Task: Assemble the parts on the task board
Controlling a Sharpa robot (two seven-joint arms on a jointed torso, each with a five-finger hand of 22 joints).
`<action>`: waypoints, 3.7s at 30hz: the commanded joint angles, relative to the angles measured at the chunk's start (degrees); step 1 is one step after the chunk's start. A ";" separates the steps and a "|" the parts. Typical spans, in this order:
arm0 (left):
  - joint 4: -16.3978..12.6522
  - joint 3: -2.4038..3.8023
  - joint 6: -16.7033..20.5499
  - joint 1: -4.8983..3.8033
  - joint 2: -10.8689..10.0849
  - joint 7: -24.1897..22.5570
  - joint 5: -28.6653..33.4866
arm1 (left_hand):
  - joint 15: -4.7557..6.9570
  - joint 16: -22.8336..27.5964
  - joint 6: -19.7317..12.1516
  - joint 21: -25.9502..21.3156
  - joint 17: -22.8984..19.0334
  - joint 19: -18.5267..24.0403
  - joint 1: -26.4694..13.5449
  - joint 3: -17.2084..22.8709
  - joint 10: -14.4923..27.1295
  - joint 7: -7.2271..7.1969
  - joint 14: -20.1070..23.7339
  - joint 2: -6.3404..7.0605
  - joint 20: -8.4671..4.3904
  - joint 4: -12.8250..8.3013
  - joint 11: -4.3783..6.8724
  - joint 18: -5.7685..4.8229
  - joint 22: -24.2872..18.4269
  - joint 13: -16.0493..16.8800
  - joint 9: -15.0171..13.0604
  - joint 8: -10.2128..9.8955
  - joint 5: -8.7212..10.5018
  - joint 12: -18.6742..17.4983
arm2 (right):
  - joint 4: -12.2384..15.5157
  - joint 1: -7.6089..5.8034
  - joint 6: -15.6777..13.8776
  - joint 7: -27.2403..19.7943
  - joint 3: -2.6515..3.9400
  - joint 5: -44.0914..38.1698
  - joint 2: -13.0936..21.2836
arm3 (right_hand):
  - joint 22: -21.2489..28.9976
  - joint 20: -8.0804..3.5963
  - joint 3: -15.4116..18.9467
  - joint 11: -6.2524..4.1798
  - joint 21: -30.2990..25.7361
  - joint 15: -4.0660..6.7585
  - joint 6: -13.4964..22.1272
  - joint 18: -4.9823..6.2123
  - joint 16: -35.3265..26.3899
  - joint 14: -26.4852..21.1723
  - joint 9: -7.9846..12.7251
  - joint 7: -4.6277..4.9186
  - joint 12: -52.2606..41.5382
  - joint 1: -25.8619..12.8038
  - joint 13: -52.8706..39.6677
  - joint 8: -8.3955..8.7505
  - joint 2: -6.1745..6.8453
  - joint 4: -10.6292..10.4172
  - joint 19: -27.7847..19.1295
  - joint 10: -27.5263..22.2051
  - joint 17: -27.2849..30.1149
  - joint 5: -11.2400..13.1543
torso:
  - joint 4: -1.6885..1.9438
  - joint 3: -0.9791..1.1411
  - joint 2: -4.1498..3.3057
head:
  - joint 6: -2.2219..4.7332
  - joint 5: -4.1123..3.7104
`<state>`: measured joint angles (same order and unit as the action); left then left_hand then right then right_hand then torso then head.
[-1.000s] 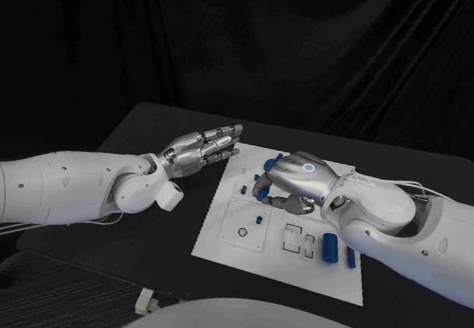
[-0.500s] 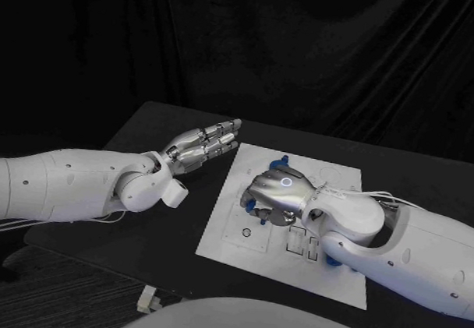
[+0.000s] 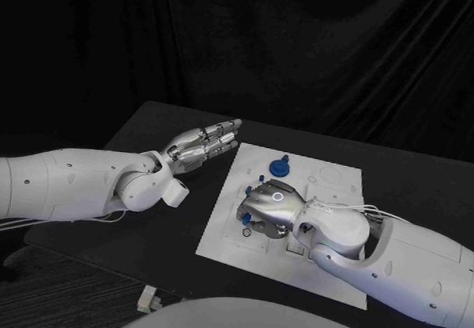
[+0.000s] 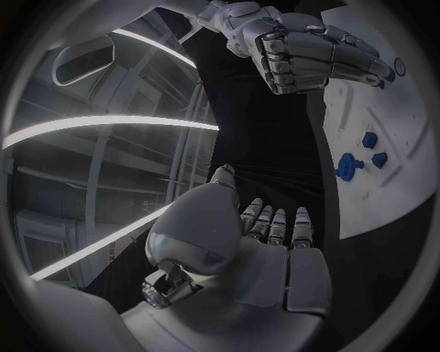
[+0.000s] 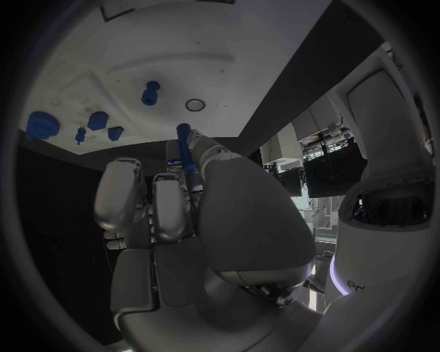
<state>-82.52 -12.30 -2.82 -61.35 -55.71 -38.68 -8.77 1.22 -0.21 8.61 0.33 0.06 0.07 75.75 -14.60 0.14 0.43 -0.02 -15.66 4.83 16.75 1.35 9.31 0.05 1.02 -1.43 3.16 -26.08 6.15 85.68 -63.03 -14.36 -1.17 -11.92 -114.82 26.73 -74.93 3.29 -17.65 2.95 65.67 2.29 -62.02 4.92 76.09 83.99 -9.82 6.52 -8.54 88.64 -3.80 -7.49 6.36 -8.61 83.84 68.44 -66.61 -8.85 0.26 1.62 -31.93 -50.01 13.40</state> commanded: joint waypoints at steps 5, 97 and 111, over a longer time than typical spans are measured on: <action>-0.03 0.06 -1.23 0.05 0.20 -7.25 0.36 | -0.78 0.21 0.61 -0.33 -0.06 -0.07 1.03 0.55 -0.13 0.64 0.02 0.02 0.86 -0.15 -0.84 0.80 -0.05 -0.07 -0.11 0.17 -0.65 -0.24 | -0.36 0.98 0.11 0.83 0.04 -1.51 -0.10 | -9.02 0.23 -0.37 0.06 0.33 -0.17 0.30 -0.40 0.25 1.95 0.06 0.03 0.25 -0.18 -0.07 0.23 0.57 0.10 1.81 0.06 -0.06 -0.22 | 0.00 0.01 -0.02 | 0.01 0.09; 0.42 0.06 -5.76 0.40 0.75 -3.85 0.35 | -3.93 0.21 6.19 -0.09 -0.06 -0.31 4.17 2.86 -0.33 3.96 0.02 -0.12 4.89 -0.64 -3.80 1.03 0.30 0.12 -0.82 2.94 -3.73 0.92 | 7.34 -3.26 -15.00 3.61 0.04 8.36 11.44 | -8.05 0.12 6.49 1.26 -3.75 0.22 15.62 0.35 -1.46 1.20 5.15 -6.30 -2.05 -4.73 -0.54 2.29 4.05 -6.48 1.07 -18.04 2.92 3.13 | 0.02 0.03 -0.01 | 0.01 -0.55; 0.31 0.06 -5.58 0.41 0.67 -3.13 0.35 | -4.11 0.21 6.27 -0.09 -0.06 -0.32 4.95 3.30 -0.37 4.05 0.02 -0.08 5.11 -1.07 -3.91 1.06 0.30 0.12 -0.83 3.22 -4.85 1.02 | 11.42 -11.80 0.73 25.41 0.03 41.66 25.26 | -9.43 -1.45 8.24 -4.25 0.46 2.63 -3.11 -0.77 7.31 3.55 -0.46 -4.30 -68.18 -18.48 -63.01 -6.78 0.15 -7.46 1.26 11.88 -11.88 -2.31 | 0.11 0.05 0.04 | 0.01 -4.27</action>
<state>-82.01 -12.30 -8.10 -61.01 -55.16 -38.80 -8.76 -2.46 -0.21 14.55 0.33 0.05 -0.24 80.26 -11.58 -0.30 4.31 -0.03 -15.74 9.66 15.64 -2.14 9.31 0.27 1.10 -2.22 5.99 -30.68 6.82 96.75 -74.70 -21.86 13.41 -11.88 -84.99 51.70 -74.93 1.62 -9.84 -1.19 64.76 4.86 -65.02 5.35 81.62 83.70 -10.21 2.59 -73.12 72.24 -62.31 -14.19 7.02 -15.17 83.85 79.11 -72.26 -10.47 0.32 1.66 -31.95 -50.01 10.21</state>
